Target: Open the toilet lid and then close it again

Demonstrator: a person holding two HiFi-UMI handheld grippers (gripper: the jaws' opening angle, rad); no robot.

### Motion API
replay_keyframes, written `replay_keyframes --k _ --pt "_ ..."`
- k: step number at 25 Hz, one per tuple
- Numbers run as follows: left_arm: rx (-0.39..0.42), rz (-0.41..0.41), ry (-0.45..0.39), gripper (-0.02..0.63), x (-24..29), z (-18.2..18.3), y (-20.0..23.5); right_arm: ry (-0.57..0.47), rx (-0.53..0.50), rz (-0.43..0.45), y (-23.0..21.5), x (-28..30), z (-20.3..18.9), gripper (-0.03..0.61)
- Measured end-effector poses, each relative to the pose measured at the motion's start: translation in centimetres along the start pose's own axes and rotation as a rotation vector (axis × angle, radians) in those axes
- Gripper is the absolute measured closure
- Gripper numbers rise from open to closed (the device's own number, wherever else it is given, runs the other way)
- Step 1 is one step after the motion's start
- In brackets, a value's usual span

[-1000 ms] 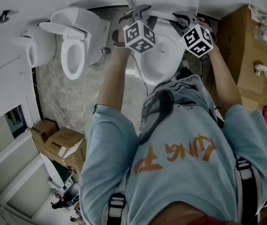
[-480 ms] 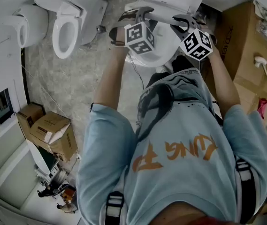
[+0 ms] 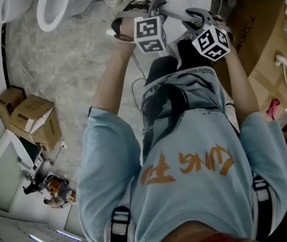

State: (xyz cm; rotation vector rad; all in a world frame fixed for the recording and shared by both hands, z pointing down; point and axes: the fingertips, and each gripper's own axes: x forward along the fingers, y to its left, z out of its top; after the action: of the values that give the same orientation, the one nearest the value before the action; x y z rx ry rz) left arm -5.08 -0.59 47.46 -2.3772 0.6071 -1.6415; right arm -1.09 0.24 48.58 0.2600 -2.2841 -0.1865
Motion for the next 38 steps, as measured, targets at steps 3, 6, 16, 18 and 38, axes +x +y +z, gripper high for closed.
replay_keyframes --k 3,6,16,18,38 --pt "0.004 -0.013 0.016 0.417 0.7 -1.6 -2.2 0.019 -0.020 0.042 2.2 1.4 -0.7 0.396" --pt "-0.007 -0.039 0.027 0.407 1.9 -3.1 -4.2 0.049 -0.043 0.087 4.0 2.9 -1.7 0.382" --pt "-0.028 -0.103 0.069 0.368 4.8 -7.2 -11.2 0.111 -0.115 0.203 10.4 7.5 -5.0 0.333" --pt "-0.028 -0.116 0.078 0.360 5.4 -7.6 -12.7 0.116 -0.106 0.235 11.8 8.1 -5.9 0.320" --pt "-0.111 -0.256 0.116 0.333 13.6 -13.1 -22.7 0.200 -0.180 0.373 19.9 16.5 -13.8 0.273"
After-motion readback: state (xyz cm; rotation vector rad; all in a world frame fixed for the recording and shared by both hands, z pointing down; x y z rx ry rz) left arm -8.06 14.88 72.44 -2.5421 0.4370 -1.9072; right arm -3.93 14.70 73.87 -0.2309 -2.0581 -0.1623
